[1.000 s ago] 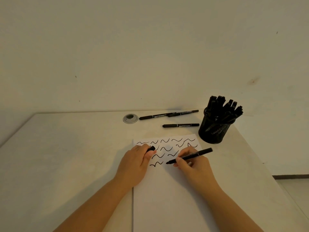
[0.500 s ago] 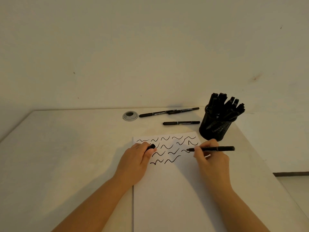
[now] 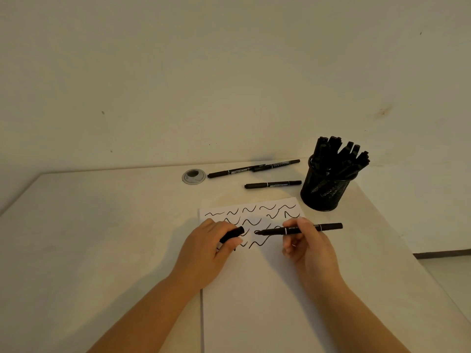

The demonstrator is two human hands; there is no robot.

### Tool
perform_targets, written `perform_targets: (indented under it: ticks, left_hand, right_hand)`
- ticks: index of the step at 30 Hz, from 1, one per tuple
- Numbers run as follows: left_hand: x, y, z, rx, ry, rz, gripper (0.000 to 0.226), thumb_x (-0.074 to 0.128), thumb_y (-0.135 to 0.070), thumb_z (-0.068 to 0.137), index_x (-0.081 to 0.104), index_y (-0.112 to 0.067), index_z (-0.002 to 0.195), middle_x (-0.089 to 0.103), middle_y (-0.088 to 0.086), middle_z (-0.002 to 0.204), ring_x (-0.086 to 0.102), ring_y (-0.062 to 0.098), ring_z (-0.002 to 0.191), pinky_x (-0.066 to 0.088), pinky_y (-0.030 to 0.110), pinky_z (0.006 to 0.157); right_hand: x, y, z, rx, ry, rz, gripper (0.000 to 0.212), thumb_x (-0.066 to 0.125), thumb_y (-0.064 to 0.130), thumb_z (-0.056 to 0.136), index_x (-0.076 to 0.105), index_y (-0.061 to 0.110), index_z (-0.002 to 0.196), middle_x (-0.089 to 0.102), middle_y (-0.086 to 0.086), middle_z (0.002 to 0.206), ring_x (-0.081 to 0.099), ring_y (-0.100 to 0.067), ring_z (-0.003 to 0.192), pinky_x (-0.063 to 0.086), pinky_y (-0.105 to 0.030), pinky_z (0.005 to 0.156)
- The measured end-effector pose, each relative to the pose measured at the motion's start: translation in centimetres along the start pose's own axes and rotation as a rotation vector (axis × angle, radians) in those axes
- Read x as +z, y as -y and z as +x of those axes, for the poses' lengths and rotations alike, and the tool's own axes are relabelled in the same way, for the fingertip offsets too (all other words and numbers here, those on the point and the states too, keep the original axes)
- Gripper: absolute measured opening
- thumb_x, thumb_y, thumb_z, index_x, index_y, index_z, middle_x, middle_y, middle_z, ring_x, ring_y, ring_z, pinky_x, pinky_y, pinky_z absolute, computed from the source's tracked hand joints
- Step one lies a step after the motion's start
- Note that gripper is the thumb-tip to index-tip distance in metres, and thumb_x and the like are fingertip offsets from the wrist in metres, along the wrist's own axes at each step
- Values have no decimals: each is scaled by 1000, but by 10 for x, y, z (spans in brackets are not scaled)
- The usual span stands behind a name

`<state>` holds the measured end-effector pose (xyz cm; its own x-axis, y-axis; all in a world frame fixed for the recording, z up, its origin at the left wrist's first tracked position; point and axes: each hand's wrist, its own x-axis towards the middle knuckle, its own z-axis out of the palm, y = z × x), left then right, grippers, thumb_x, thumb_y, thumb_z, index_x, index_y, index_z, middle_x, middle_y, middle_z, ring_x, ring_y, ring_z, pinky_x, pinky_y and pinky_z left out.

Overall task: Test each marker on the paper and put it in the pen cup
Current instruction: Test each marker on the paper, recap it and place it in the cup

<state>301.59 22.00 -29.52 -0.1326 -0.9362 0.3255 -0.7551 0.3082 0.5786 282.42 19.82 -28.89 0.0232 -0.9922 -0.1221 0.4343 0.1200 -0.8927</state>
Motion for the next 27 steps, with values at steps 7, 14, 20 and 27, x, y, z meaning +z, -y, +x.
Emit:
perform_targets:
  ticks: [7, 14, 20, 27]
  left_hand:
    - [3, 4, 1, 45, 35, 11, 47, 36, -56, 82, 63, -22, 102, 58, -15, 79, 41, 1, 79, 35, 9, 64]
    - [5, 4, 1, 99, 37, -5, 40, 43, -53, 83, 65, -23, 96, 61, -18, 80, 40, 1, 79, 36, 15, 65]
    - [3, -1, 1, 130, 41, -1, 37, 45, -51, 83, 66, -23, 95, 44, -34, 74, 40, 2, 78, 34, 13, 66]
    - [7, -9, -3, 170, 51, 45, 36, 37, -38, 90, 62, -12, 90, 57, -10, 75, 36, 6, 70, 27, 18, 59]
  right_hand:
    - [-3, -5, 0, -23, 33, -39, 27, 40, 5, 92, 57, 10, 73, 55, -8, 47, 47, -15, 42, 38, -21, 40]
    - [-3, -7, -1, -49, 51, -121, 23, 41, 4, 92, 55, 12, 77, 58, -8, 50, 49, -14, 45, 39, -20, 42]
    - [0, -5, -5, -73, 112, -242, 20, 45, 3, 92, 53, 12, 76, 64, -9, 55, 51, -14, 46, 41, -20, 45]
    - [5, -6, -13, -150, 231, -317, 8, 57, -1, 84, 58, 3, 78, 63, -6, 55, 52, -12, 47, 42, -21, 44]
